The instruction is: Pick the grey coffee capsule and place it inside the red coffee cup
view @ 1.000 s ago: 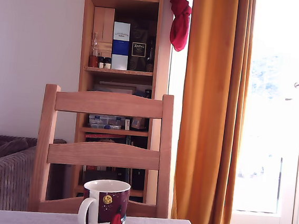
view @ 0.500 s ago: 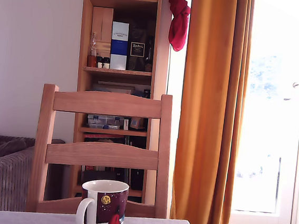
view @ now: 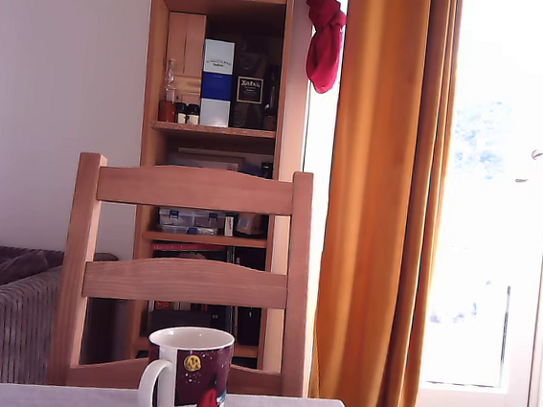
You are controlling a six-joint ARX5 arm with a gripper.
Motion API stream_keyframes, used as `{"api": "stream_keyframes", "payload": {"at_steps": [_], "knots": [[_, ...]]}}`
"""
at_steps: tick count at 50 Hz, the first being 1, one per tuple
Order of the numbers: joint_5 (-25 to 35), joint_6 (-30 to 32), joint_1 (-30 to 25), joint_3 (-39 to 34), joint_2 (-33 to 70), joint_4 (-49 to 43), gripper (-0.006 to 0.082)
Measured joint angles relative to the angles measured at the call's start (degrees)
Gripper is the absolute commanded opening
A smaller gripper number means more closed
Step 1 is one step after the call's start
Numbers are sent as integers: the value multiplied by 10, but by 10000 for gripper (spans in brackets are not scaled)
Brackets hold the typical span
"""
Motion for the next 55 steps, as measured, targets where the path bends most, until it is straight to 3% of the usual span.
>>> {"api": "stream_keyframes", "payload": {"at_steps": [12,24,55], "knots": [[-67,38,-43,57,177,1,674],[-97,62,-69,118,328,27,686],[-106,95,-69,166,563,132,685]]}}
